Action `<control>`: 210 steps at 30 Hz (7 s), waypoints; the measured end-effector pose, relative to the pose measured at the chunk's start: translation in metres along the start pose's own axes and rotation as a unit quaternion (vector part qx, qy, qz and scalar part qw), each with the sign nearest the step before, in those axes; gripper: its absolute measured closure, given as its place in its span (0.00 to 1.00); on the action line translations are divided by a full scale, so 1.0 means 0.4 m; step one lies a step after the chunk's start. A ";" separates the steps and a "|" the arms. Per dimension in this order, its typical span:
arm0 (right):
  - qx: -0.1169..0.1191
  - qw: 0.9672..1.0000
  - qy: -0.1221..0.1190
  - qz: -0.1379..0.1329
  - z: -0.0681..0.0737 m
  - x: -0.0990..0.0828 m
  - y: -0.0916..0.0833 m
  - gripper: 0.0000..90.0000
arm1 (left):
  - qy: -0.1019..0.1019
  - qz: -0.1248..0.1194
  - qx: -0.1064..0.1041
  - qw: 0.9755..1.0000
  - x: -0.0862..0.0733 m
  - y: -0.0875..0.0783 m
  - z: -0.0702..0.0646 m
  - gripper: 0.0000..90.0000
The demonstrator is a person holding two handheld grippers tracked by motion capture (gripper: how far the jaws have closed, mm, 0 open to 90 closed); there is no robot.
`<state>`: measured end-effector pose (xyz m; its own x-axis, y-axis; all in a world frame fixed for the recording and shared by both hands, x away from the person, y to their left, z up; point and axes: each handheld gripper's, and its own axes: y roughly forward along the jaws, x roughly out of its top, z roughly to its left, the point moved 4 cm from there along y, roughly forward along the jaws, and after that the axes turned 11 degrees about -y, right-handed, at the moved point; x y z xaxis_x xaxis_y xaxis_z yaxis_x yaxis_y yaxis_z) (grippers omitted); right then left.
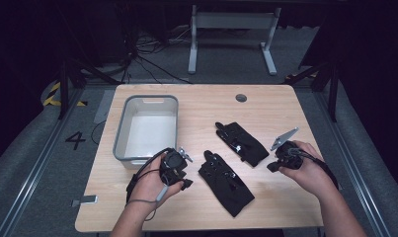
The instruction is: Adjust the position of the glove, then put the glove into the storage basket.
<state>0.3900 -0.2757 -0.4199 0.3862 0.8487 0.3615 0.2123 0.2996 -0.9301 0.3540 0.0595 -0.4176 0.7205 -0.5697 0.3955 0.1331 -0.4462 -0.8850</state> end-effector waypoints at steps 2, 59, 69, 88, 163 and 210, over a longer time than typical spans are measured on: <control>0.010 1.000 0.000 -0.007 0.006 -0.001 0.001 1.00 | 0.003 -0.003 -0.005 1.000 0.001 -0.004 0.003 0.63; 0.125 0.989 -0.078 -0.026 0.216 0.082 0.135 0.99 | 0.029 -0.012 -0.043 0.999 0.053 0.024 -0.020 0.76; 0.124 0.990 -0.071 -0.012 0.206 0.075 0.149 0.99 | 0.025 -0.013 -0.044 0.999 0.050 0.023 -0.019 0.75; 0.082 0.996 -0.029 -0.012 0.131 0.034 0.135 0.99 | 0.020 -0.013 -0.044 0.999 0.049 0.024 -0.014 0.70; 0.023 0.992 0.051 -0.111 0.074 -0.031 0.044 0.98 | 0.087 0.092 -0.077 0.989 0.083 0.229 -0.136 0.95; 0.014 0.986 0.077 -0.149 0.045 -0.025 -0.010 0.93 | 0.023 -0.039 -0.073 0.996 0.089 0.031 -0.050 0.68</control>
<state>0.3689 -0.2776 -0.4210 0.4430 0.6460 0.6217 0.3126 0.5386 -0.7824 0.3676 0.0200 -0.4095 0.6794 -0.5594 0.4748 0.0840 -0.5835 -0.8077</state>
